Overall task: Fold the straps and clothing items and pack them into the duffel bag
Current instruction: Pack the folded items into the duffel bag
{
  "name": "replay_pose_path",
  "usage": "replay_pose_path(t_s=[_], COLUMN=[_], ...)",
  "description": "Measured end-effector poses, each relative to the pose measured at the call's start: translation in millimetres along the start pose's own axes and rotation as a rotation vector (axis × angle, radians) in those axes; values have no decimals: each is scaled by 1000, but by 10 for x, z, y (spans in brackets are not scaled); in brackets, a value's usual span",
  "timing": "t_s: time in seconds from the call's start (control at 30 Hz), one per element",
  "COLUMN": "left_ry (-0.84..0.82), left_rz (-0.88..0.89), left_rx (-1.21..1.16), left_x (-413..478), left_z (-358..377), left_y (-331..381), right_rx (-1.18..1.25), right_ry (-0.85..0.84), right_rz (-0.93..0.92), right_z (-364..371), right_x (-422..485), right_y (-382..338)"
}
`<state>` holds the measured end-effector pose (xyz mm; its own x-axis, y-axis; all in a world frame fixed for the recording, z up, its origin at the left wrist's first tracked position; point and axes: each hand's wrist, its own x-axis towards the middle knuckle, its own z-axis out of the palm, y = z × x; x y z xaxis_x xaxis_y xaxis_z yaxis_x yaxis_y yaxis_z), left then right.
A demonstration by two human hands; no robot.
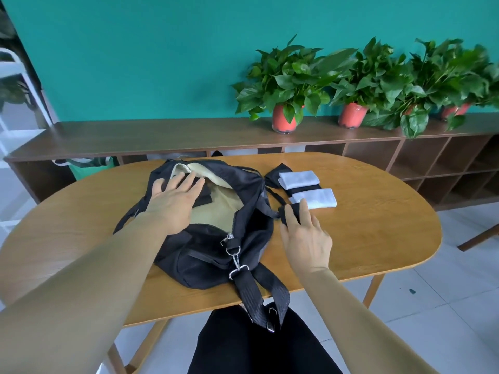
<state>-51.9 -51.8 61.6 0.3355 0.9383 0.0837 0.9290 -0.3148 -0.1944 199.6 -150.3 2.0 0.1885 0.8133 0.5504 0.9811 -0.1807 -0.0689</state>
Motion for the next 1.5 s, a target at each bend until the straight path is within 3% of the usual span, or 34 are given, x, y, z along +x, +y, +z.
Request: replay_pose_path(t_s=[0.27,0.63,0.77,0.97,1.07,1.23,1.5], left_ry=[-76,-70,15,202,183,93,29], left_rz=[-135,-103,-60,-26,-30,-45,-71], left_rx=[-20,-98,-98,-143,-154,-143,-121], left_x=[-9,422,518,560,560,564,472], left_z=[196,543,612,776,816,791,647], left_y=[-639,-987,-1049,-1114,-1110,-1068,-1000], right_rx=[102,105,116,198,185,154,199], right_ry=[77,-166,-194,-194,-229,-439,-295], right_rz=[-211,-322,-323,-335,-301,-392,-440], right_z=[187,859,1108,1308,1361,1399,1218], right_x=[504,994,1140,1356,1387,1352,1297], right_y=[-966,-1965,-2189,-2416,-2429,-2351,-2237])
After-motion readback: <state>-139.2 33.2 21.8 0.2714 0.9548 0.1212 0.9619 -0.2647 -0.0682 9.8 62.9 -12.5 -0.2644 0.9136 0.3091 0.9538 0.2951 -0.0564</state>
